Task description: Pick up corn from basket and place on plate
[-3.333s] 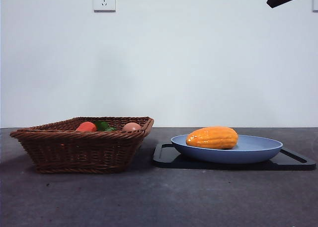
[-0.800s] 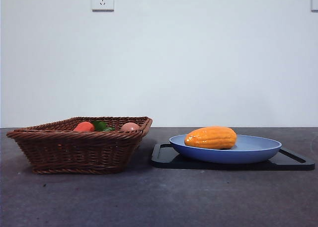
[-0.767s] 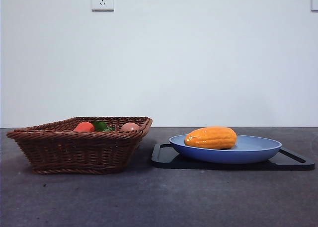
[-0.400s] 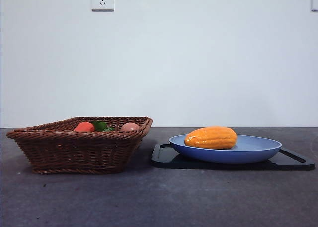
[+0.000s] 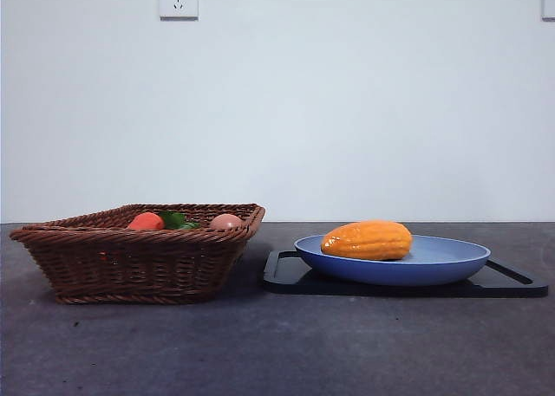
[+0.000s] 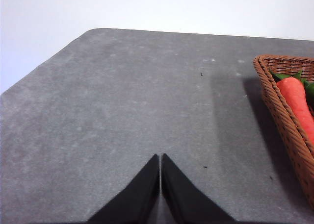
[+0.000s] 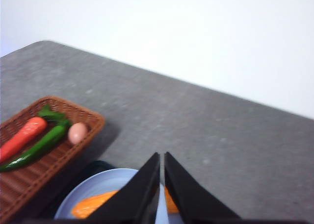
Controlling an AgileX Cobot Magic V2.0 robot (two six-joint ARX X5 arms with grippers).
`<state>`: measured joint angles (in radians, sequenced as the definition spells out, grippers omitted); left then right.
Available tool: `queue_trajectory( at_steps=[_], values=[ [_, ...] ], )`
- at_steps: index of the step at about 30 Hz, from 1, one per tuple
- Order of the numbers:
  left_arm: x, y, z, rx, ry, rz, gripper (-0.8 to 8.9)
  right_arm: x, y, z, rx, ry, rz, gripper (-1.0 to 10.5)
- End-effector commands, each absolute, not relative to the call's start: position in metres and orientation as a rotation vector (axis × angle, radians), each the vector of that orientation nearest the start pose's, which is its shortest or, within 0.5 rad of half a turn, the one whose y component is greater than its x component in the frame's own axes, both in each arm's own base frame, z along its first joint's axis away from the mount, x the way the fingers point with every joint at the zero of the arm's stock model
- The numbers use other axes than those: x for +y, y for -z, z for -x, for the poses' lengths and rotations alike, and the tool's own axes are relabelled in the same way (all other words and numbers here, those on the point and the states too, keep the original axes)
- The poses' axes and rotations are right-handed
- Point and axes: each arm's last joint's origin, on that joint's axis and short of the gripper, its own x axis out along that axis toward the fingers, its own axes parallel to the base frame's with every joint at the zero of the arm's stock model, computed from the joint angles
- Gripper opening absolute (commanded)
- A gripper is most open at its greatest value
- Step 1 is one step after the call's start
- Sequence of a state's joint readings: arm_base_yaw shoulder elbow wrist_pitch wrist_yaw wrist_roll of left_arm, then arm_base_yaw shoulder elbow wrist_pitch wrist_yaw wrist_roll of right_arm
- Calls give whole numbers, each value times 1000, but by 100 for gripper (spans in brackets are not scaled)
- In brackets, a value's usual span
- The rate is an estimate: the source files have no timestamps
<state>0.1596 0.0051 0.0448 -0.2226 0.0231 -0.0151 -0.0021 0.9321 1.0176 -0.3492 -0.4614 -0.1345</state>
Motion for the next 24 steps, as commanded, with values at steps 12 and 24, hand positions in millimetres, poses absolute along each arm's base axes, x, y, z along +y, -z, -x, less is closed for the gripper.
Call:
queue_trajectory(
  at_steps=[12, 24],
  values=[
    [14, -150, -92, 228, -140, 41, 8, -15, -263, -117, -82, -58, 119, 2],
    [14, -150, -92, 228, -140, 41, 8, -15, -202, -99, -131, 68, 119, 2]
  ],
)
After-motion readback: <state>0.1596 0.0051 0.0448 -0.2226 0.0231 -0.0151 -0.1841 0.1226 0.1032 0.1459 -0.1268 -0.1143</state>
